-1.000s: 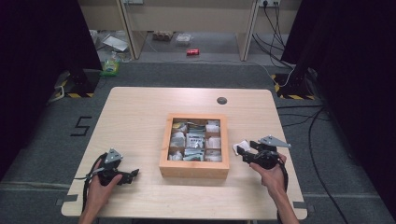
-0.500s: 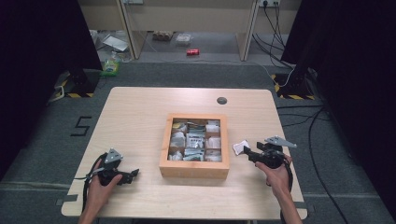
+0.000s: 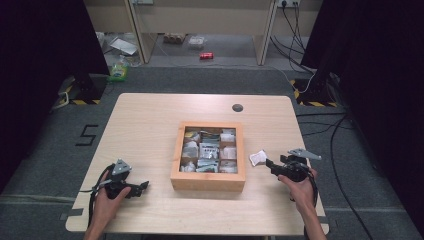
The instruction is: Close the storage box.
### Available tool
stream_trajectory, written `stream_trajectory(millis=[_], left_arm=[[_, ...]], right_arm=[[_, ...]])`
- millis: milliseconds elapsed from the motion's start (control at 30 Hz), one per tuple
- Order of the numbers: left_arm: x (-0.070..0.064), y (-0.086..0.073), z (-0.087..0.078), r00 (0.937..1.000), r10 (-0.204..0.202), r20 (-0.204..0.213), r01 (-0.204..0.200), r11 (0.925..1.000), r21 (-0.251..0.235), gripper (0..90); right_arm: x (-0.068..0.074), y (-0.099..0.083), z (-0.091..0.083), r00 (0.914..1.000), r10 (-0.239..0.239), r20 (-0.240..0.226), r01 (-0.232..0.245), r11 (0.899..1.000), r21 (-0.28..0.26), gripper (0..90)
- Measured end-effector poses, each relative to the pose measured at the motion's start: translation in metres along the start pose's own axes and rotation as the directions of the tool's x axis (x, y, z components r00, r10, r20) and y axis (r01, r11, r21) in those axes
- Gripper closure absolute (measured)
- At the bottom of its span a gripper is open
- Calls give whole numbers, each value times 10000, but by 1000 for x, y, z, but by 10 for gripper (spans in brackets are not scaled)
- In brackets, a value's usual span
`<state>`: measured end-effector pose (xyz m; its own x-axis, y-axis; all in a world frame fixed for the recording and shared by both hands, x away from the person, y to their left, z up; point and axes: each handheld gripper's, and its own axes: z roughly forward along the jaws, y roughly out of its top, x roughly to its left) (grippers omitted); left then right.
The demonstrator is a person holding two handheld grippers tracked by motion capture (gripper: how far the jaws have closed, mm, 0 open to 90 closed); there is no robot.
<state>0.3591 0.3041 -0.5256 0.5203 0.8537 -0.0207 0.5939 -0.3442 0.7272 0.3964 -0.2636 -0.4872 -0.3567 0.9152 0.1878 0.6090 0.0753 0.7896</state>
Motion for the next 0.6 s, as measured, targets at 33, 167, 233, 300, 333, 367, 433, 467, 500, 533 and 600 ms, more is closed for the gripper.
stream_trajectory(millis=[33, 167, 233, 300, 333, 367, 433, 467, 500, 533, 600], left_arm=[[0, 0, 0, 10000, 1, -2, -1, 10000, 8, 0], [0, 0, 0, 10000, 0, -3, 0, 10000, 7, 0], [0, 0, 0, 10000, 0, -4, 0, 10000, 7, 0], [0, 0, 0, 10000, 0, 0, 0, 10000, -1, 0], [0, 0, 0, 10000, -1, -3, 1, 10000, 7, 0], [0, 0, 0, 10000, 1, -3, -1, 10000, 8, 0], [0, 0, 0, 10000, 1, -4, -1, 10000, 9, 0], [0, 0, 0, 10000, 3, -2, -3, 10000, 9, 0], [0, 0, 0, 10000, 0, -1, 0, 10000, 0, 0], [0, 0, 0, 10000, 1, -3, -1, 10000, 8, 0], [0, 0, 0, 10000, 1, -3, -1, 10000, 8, 0]], right_arm=[[-1, -1, -1, 10000, 23, 8, -23, 10000, 31, 310], [-2, -5, -2, 9999, 81, -73, -79, 9995, 293, 284], [0, -7, -1, 10000, -96, 9, 95, 9990, 426, 272], [1, -9, -1, 9997, -242, -25, 243, 9981, 570, 260], [2, -10, -1, 9997, -239, -51, 241, 9976, 644, 259], [3, -11, -1, 9995, -311, -39, 313, 9970, 709, 259], [4, -12, 0, 9988, -482, -16, 481, 9950, 875, 244], [4, -13, 1, 9986, -523, 3, 521, 9940, 967, 235], [4, -13, 2, 9985, -553, 10, 549, 9933, 1020, 231], [5, -14, 3, 9987, -511, 21, 505, 9926, 1101, 223], [6, -17, 6, 9985, -554, -18, 551, 9887, 1397, 195]])
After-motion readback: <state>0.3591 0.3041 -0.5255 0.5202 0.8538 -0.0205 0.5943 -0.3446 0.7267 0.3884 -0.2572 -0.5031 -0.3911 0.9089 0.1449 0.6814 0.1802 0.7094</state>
